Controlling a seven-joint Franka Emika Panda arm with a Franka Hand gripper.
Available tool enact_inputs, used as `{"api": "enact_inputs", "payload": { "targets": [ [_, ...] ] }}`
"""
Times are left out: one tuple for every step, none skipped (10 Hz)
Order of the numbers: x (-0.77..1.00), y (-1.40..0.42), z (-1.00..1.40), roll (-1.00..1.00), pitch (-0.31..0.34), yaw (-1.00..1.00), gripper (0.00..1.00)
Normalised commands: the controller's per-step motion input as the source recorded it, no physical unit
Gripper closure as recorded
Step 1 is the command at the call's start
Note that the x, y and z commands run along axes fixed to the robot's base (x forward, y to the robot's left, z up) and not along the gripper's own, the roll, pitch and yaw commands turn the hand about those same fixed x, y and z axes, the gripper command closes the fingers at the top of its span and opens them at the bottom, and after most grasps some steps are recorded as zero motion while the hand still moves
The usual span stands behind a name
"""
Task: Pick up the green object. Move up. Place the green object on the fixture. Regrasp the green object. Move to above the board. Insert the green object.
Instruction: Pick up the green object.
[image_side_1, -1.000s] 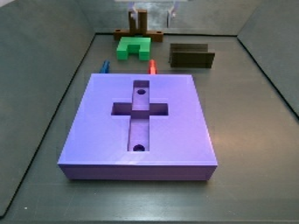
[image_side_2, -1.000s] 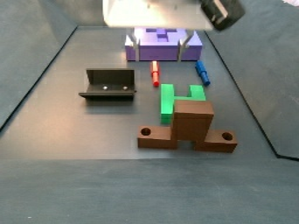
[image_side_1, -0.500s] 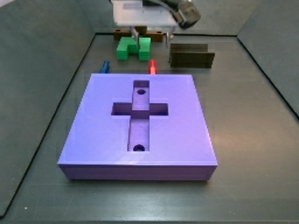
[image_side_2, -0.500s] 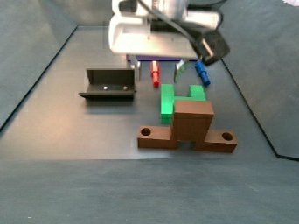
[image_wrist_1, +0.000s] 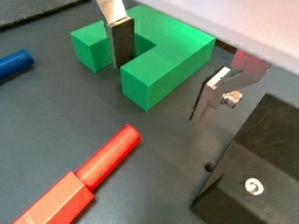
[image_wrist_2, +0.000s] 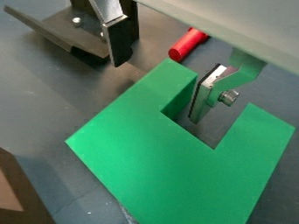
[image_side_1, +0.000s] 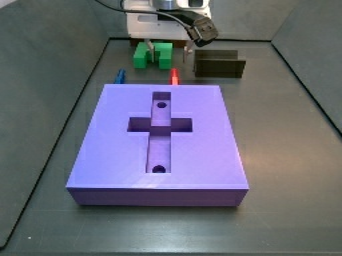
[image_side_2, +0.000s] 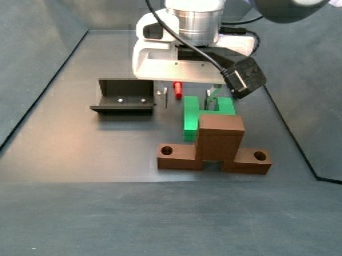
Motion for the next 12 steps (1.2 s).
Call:
{"api": "enact_inputs", "payload": {
  "targets": [
    [0.02, -0.01, -0.23, 0.0, 0.0, -0.14, 0.0],
    [0.0, 0.0, -0.15, 0.0, 0.0, -0.1, 0.0],
    [0.0, 0.0, -0.03, 0.0, 0.0, 0.0, 0.0],
    [0.0, 0.0, 0.0, 0.0, 0.0, 0.0, 0.0],
    [0.0, 0.0, 0.0, 0.0, 0.0, 0.0, 1.0],
    [0.0, 0.0, 0.0, 0.0, 0.0, 0.0, 1.0],
    [0.0, 0.0, 0.0, 0.0, 0.0, 0.0, 1.0],
    [0.0, 0.0, 0.0, 0.0, 0.0, 0.0, 1.0],
    [0.0, 0.0, 0.0, 0.0, 0.0, 0.0, 1.0],
    [0.0, 0.0, 0.0, 0.0, 0.0, 0.0, 1.0],
    [0.0, 0.0, 0.0, 0.0, 0.0, 0.0, 1.0],
    [0.0, 0.0, 0.0, 0.0, 0.0, 0.0, 1.0]
  ]
}}
